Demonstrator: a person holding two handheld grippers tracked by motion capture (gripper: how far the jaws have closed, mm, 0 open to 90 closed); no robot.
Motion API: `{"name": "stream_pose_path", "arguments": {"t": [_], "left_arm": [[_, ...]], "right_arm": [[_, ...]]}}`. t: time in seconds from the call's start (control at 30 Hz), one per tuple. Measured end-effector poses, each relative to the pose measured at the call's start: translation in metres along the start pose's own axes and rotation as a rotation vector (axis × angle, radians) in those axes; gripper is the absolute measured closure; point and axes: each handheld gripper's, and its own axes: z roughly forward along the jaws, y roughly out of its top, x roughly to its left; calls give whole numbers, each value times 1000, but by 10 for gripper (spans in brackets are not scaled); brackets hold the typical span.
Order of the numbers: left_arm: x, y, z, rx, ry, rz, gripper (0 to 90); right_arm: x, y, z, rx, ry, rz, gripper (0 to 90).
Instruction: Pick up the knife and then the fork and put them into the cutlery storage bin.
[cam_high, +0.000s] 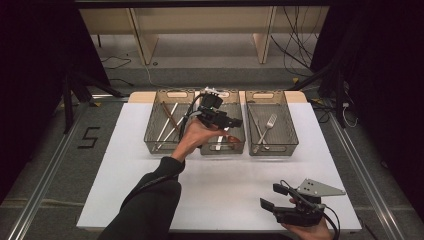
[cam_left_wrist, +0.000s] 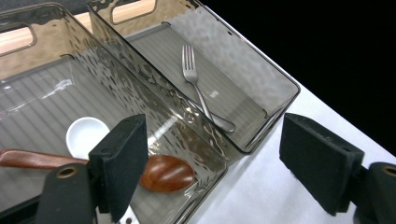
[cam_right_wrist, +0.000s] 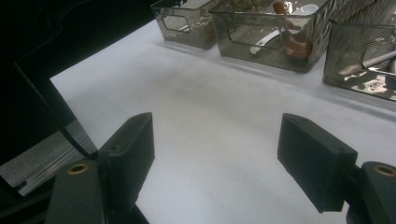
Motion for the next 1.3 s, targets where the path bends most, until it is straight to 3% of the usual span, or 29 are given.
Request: {"name": "stream_pose_path", "arguments": {"t": [0.5,0.63,0.9,1.3], "left_arm": [[4,-33,-29,-43,-15,22,209],[9,-42,-37,-66,-21,7,209],[10,-56,-51,-96,-17,20,202],[9,-91,-73,-154,-32,2,198]], "right_arm": [[-1,-1,1,-8,-8,-4,280],[-1,-1,1,-8,-7,-3,280],[-1,-1,1,-13,-5,-3,280],[-1,-1,2,-15,-5,-2,280]]}}
